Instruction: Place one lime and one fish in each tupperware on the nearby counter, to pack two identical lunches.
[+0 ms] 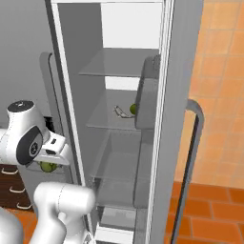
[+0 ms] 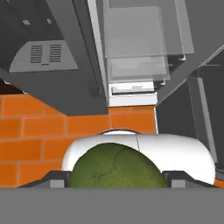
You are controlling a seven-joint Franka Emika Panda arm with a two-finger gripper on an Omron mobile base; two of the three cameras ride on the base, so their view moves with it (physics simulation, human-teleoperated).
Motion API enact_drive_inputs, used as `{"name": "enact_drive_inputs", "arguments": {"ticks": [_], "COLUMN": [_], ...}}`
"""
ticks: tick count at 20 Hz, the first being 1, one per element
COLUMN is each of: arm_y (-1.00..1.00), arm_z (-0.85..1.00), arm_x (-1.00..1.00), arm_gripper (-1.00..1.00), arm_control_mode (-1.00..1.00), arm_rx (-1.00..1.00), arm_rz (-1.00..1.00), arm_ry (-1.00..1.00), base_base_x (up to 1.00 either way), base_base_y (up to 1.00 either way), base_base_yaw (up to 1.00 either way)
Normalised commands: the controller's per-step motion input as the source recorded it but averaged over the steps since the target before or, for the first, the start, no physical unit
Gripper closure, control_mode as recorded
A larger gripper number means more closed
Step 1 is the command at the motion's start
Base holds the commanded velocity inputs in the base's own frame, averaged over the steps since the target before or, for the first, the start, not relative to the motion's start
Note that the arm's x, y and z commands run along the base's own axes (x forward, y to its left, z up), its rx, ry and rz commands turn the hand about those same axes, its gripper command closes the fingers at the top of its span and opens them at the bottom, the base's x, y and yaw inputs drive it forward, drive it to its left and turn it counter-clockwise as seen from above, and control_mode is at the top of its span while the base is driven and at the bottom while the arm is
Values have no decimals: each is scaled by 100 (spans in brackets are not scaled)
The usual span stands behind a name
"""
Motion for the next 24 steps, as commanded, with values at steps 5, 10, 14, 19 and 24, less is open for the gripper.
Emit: {"name": "enact_drive_inputs", "arguments": {"ticks": [5, 10, 14, 19, 24], "arm_y": [0, 0, 0, 0, 0], "arm_z": [0, 0, 0, 0, 0], "arm_x": [0, 0, 0, 0, 0], "arm_gripper": [100, 100, 100, 100, 100], "arm_control_mode": [100, 100, 100, 100, 100], "arm_rx": [0, 0, 0, 0, 0], "arm_rz": [0, 0, 0, 0, 0], "arm_ry": [0, 0, 0, 0, 0], "base_base_x": [-23, -8, -3, -4, -1], "base_base_y": [100, 100, 100, 100, 100], "base_base_yaw": [2, 0, 0, 0, 0]}}
